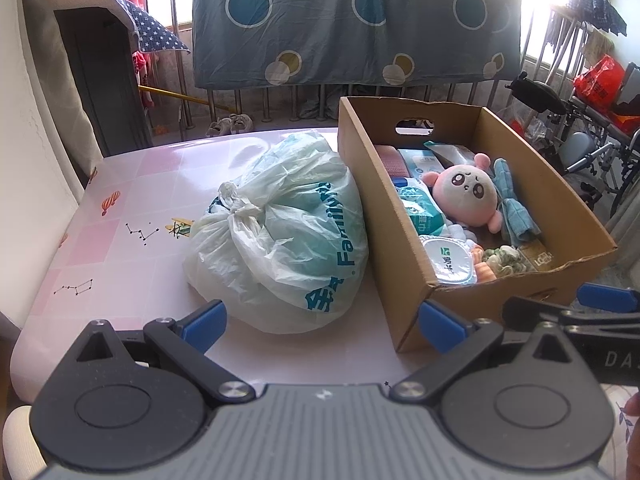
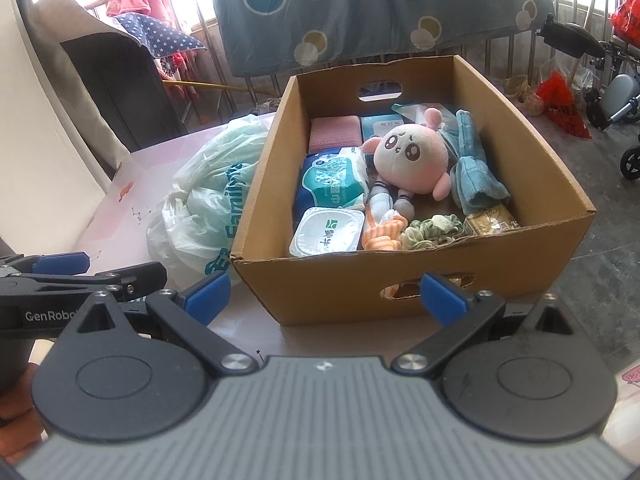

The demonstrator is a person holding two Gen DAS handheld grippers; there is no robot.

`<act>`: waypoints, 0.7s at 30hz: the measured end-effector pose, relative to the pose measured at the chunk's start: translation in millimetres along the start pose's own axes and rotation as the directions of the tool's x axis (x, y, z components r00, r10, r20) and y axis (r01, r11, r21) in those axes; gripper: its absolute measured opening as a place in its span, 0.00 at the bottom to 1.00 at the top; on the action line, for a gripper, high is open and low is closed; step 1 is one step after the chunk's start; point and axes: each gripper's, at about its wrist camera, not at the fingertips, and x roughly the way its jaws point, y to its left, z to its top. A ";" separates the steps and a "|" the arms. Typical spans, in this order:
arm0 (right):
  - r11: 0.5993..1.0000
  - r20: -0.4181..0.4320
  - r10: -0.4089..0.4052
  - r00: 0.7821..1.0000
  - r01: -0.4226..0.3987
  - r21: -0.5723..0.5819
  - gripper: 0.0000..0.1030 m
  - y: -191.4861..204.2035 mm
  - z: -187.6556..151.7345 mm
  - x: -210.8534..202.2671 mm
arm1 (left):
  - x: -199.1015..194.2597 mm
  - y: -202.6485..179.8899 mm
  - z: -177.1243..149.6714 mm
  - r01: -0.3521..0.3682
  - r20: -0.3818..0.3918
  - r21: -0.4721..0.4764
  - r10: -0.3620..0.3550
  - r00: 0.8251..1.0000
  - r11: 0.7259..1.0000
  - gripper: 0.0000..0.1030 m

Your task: Organize soft objects

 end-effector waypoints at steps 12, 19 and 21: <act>1.000 0.003 -0.008 1.000 0.008 -0.013 0.99 2.5 0.9 -1.1 | 0.0 0.7 -1.6 0.002 0.000 -0.002 -0.002 1.000 1.000 1.00; 1.000 0.003 -0.009 1.000 0.009 -0.015 0.99 3.0 0.9 -1.2 | -0.7 1.3 -1.8 0.004 0.001 -0.005 -0.004 1.000 1.000 1.00; 1.000 0.003 -0.009 1.000 0.009 -0.015 0.99 3.4 0.5 -1.0 | -0.7 1.3 -1.9 0.004 0.001 -0.005 -0.004 1.000 1.000 1.00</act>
